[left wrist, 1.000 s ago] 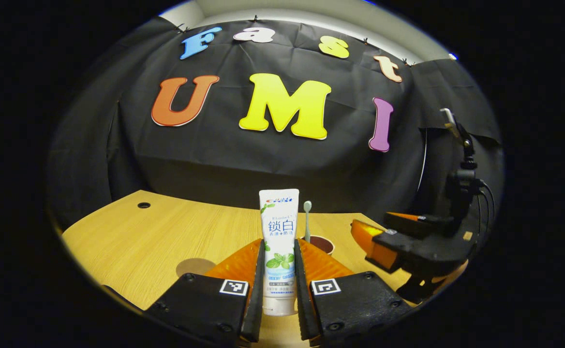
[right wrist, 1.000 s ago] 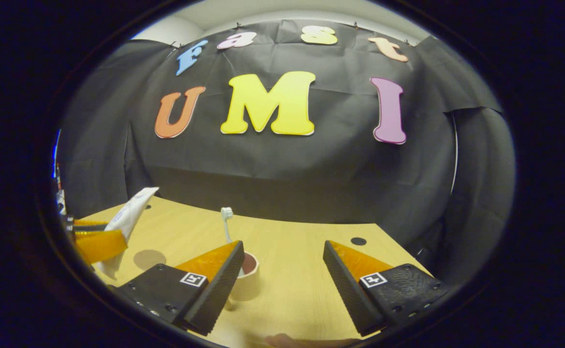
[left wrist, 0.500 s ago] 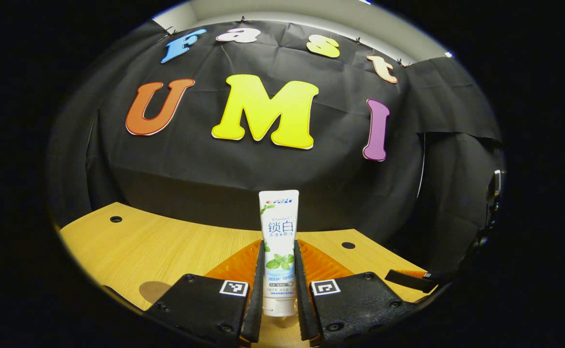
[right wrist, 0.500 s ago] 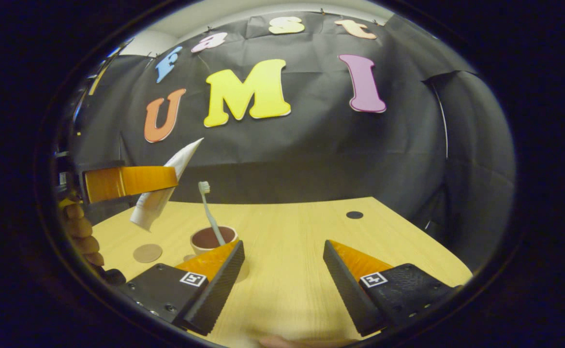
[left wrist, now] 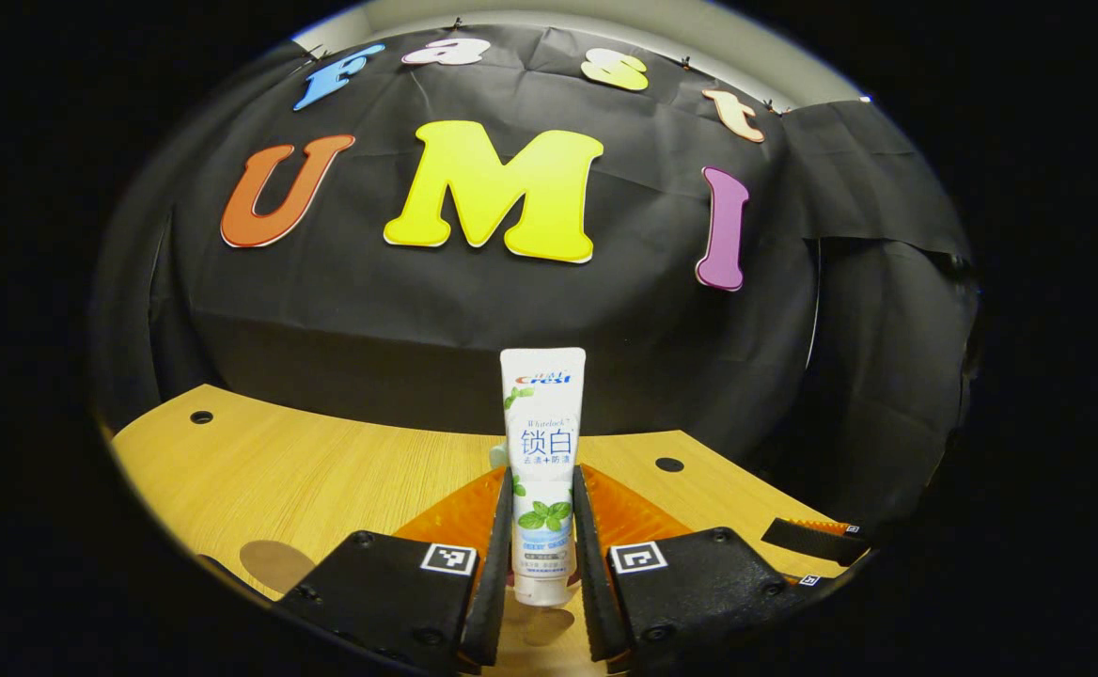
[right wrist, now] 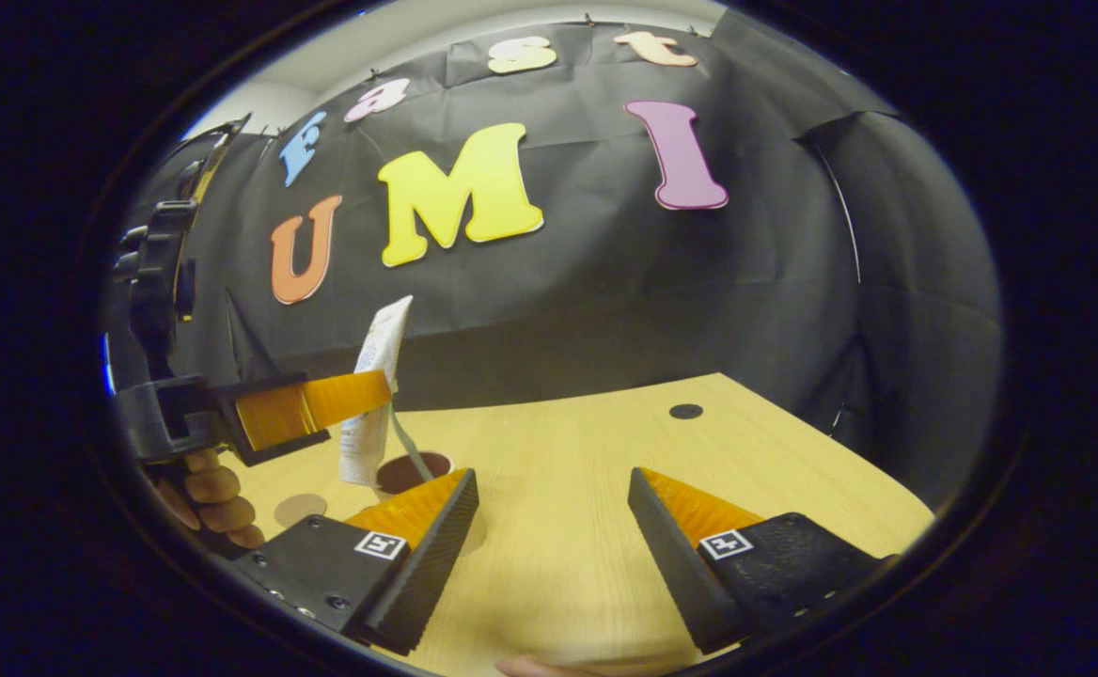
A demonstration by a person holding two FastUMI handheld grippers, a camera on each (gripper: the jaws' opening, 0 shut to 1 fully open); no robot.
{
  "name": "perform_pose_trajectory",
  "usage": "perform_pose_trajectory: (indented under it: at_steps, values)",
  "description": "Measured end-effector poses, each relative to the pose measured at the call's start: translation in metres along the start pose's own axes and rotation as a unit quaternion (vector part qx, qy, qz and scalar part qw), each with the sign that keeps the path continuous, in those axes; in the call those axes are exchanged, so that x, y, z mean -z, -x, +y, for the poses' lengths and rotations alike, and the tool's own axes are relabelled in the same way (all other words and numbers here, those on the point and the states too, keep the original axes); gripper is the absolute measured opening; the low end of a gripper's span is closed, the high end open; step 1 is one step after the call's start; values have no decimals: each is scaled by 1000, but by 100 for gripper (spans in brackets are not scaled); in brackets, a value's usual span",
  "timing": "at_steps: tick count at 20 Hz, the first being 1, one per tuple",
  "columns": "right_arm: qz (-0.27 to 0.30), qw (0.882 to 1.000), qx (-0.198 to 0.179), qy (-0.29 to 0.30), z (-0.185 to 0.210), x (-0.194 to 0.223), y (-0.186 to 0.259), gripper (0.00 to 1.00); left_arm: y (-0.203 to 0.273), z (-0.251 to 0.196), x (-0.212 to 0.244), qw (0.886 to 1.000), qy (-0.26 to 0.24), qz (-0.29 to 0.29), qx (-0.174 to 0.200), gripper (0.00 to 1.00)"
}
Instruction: Put the toothbrush and toothpaste on the desktop into the cup, then pick up the cup and place it on the coaster on the desktop.
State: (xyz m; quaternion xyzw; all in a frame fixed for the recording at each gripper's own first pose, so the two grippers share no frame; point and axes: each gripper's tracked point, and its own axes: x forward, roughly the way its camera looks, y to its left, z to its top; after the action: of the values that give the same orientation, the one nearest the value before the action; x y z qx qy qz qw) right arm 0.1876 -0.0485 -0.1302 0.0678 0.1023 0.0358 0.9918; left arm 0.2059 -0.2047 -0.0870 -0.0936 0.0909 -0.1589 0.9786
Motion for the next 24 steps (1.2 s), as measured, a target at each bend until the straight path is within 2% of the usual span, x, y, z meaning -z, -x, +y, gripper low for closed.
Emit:
perform_pose_trajectory:
  at_steps: [7,9,12,13,14,17,21,22,24]
  values:
    - [0,1000,6,-5,-4,0,-2,96,-6,4,20,999,11,35,-7,41]
    - [5,1000,10,5,-3,4,-3,96,-1,4,15,1000,12,27,-6,43]
    - [13,1000,-1,23,9,9,-3,96,6,6,12,1000,9,21,-9,55]
    - [13,1000,-6,23,12,10,-3,94,10,6,13,1000,9,24,-8,58]
    - [13,1000,-8,24,15,10,-2,96,14,8,14,1000,8,27,-9,65]
    - [13,1000,-6,27,22,7,-1,96,35,20,13,999,3,38,-28,68]
    - [13,999,-4,42,35,0,4,96,75,49,-9,998,-14,14,-57,74]
    - [14,999,-3,42,38,-2,5,96,84,56,-14,998,-21,6,-65,84]
    - [28,999,-13,28,52,0,10,99,106,71,-17,996,-38,2,-82,89]
